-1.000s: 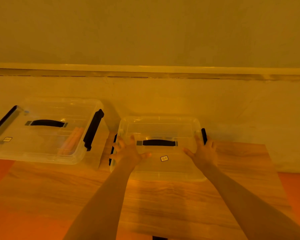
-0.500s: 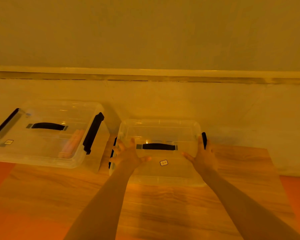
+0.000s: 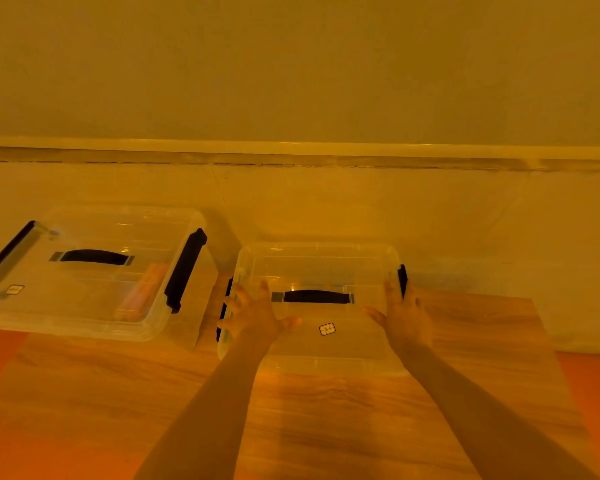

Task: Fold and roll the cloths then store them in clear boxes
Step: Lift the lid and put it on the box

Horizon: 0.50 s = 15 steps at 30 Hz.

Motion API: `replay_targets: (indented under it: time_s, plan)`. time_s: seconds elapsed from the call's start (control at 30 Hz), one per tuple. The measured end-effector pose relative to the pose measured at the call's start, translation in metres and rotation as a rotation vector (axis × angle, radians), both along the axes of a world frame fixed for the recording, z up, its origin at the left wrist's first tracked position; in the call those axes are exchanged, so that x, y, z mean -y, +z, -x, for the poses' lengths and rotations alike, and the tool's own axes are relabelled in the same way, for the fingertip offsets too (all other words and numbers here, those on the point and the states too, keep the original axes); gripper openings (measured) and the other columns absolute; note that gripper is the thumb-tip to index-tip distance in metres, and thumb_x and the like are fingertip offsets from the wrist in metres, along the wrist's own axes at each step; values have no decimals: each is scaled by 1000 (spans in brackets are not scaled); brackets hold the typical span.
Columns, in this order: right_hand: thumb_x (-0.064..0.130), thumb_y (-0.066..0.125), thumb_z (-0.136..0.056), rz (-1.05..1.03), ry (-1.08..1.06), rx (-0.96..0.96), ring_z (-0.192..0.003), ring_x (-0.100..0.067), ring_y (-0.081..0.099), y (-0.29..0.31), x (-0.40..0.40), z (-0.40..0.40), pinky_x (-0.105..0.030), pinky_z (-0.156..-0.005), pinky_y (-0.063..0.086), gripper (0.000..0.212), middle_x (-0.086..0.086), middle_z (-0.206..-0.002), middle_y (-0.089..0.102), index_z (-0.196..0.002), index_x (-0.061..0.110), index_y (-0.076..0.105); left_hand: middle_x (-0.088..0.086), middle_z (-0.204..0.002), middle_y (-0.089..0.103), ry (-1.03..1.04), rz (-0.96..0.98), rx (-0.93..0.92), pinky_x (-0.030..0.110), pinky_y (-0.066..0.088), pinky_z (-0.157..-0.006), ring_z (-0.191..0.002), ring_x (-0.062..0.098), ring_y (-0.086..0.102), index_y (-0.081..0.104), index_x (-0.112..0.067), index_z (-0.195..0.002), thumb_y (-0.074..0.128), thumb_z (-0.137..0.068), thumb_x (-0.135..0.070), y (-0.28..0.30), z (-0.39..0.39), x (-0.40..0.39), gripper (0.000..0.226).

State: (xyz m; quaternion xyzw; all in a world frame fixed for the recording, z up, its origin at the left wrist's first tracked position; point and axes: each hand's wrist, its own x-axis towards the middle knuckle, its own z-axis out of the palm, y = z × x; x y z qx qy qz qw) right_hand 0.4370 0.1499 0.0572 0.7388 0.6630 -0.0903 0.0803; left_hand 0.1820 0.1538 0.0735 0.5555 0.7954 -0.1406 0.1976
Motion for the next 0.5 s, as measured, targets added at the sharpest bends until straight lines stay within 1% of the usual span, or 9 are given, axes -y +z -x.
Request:
replay_targets:
  time_s: [0.07, 0.17, 0.23, 0.27, 0.3, 0.33, 0.4, 0.43, 0.5]
  plan:
    - [66, 24, -87, 2, -5, -21, -139, -38, 24, 2, 1, 1, -42, -102, 44, 77, -20, -155, 5, -149, 29, -3, 20, -154, -18, -3, 7, 14, 70, 24, -102, -140, 49, -5, -14, -36, -146, 48, -63, -85, -1, 2, -1, 115]
    - [66, 22, -87, 15, -6, -40, -140, -39, 21, 4, 2, 3, -43, -103, 41, 73, -19, -156, 2, -150, 32, 3, 19, -154, -20, 2, 27, 46, 71, 21, -102, -140, 48, -7, -16, -37, -145, 48, -61, -87, -1, 7, -2, 117]
    - [66, 20, -87, 12, -6, -35, -141, -39, 18, 6, 3, 2, -47, -107, 37, 72, -17, -156, -1, -150, 33, 6, 19, -154, -21, 2, 37, 78, 72, 20, -101, -140, 48, -8, -16, -37, -145, 49, -60, -87, 0, 9, -3, 117]
    - [67, 18, -87, -4, 5, -21, -142, -39, 15, 7, 3, 3, -50, -110, 32, 72, -17, -157, -4, -149, 34, 6, 18, -154, -19, -1, 22, 93, 71, 20, -102, -140, 47, -7, -14, -37, -145, 49, -62, -86, 1, 10, -3, 115]
    - [69, 13, -85, -21, 32, 6, -143, -39, 10, 7, 3, 5, -52, -112, 26, 73, -17, -156, -8, -149, 35, 4, 17, -155, -15, 2, -18, 107, 69, 20, -103, -141, 46, -4, -10, -37, -146, 47, -65, -84, 3, 10, -1, 110]
    - [73, 3, -81, -39, 70, 31, -143, -39, 4, 8, 3, 10, -55, -113, 19, 76, -17, -156, -12, -148, 36, 1, 15, -156, -8, 21, -98, 126, 67, 22, -104, -142, 44, 1, -6, -36, -147, 45, -69, -83, 4, 11, 1, 104]
    - [77, -22, -66, -57, 143, 45, -143, -41, -3, 10, 6, 25, -59, -111, 11, 92, -18, -155, -15, -146, 37, -3, 10, -157, 3, 82, -287, 162, 63, 25, -105, -142, 39, 10, 0, -36, -148, 39, -75, -79, 5, 18, 6, 94]
    - [77, -27, -61, -55, 163, 44, -142, -42, -5, 11, 8, 35, -61, -110, 10, 98, -19, -155, -13, -147, 36, -1, 8, -157, 4, 81, -345, 162, 62, 26, -106, -142, 37, 11, -1, -37, -148, 37, -77, -78, 3, 24, 8, 91]
    - [78, -26, -59, -25, 164, 37, -142, -44, -6, 7, 13, 49, -63, -109, 9, 103, -20, -155, -11, -148, 35, 2, 5, -158, 0, 38, -381, 154, 61, 27, -107, -143, 36, 9, -4, -40, -147, 35, -78, -78, -6, 39, 11, 88]
